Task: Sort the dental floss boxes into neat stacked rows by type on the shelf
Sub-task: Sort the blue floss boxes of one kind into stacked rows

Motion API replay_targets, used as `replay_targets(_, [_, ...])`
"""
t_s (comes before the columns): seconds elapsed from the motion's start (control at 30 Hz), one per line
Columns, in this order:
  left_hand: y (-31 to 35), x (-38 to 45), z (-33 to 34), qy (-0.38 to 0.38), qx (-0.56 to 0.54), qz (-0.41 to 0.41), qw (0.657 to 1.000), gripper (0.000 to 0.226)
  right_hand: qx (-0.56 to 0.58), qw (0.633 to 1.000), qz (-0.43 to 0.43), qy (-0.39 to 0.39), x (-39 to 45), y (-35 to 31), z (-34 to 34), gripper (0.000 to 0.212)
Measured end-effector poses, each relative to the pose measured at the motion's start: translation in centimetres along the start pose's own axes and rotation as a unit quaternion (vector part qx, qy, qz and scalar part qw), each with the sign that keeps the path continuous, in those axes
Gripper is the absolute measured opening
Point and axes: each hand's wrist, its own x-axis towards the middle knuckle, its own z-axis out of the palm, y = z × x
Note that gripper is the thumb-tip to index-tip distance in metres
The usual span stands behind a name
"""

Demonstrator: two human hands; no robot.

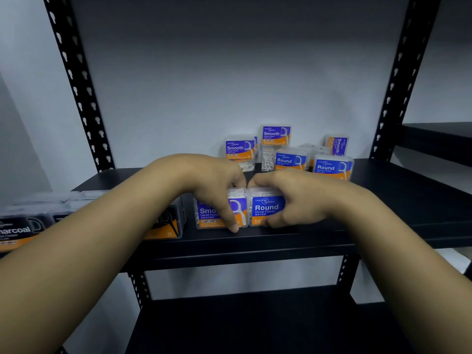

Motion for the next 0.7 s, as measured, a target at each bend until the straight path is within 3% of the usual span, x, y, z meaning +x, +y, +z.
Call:
replay_targets(0.27, [0.1,0.1,-0.2,0.005,0.012,-0.008,1.0,0.038,0.035,0.997,0.055,0.038,-1.3,3.0,-0.2,0.054])
replay_targets(0.57, [0.2,0.4,-0.3,-0.002,-0.001,-0.02,1.0,0.037,0.003,0.969,0.222,0.108,-3.7,8.5,-1.1,0.055])
replay_targets(0.7, [0.2,0.5,-0.4,-0.008,-0.003,-0.022,1.0,0.039,-0.044,0.945,0.29,0.144,-4.0,9.7,-0.8,0.075])
